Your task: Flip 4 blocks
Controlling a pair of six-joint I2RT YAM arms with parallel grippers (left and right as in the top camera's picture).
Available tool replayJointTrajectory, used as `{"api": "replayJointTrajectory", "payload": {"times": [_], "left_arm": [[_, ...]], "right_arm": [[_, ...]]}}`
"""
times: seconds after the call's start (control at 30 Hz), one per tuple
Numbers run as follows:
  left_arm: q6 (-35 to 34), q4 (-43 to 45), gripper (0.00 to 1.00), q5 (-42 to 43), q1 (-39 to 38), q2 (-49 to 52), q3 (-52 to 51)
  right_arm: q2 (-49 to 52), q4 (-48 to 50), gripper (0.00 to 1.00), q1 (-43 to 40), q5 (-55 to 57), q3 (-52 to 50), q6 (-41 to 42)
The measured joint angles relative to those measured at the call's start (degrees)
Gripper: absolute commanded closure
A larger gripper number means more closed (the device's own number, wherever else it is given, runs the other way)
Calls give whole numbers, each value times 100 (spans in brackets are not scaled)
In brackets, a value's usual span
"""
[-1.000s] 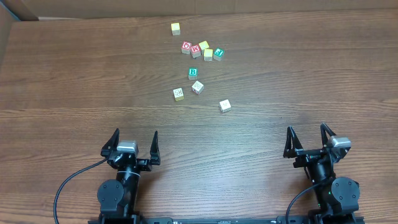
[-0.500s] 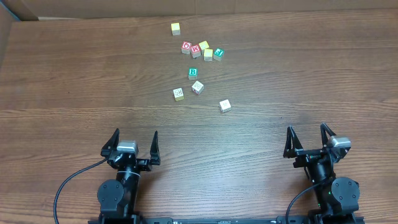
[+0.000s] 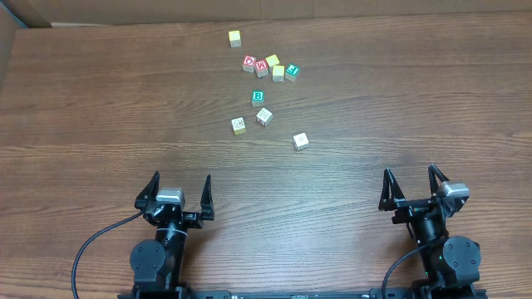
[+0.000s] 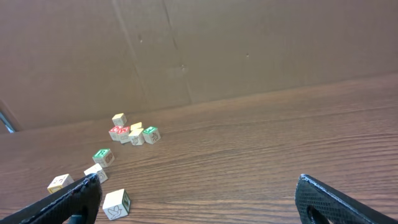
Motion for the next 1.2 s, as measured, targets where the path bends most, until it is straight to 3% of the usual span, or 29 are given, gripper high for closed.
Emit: {"api": "replayJointTrajectory", "payload": {"times": [0.63,1.0,1.2], "left_arm": [[-2,-105,0,72,0,0,31],[-221,-2568,0,540,0,122,1648],[-321,-3458,0,793,0,1209,3364]], "right_arm": [[0,-2,0,0,0,0,2],[0,0,0,0,0,0,-2],[0,2,0,0,0,0,-4]]}}
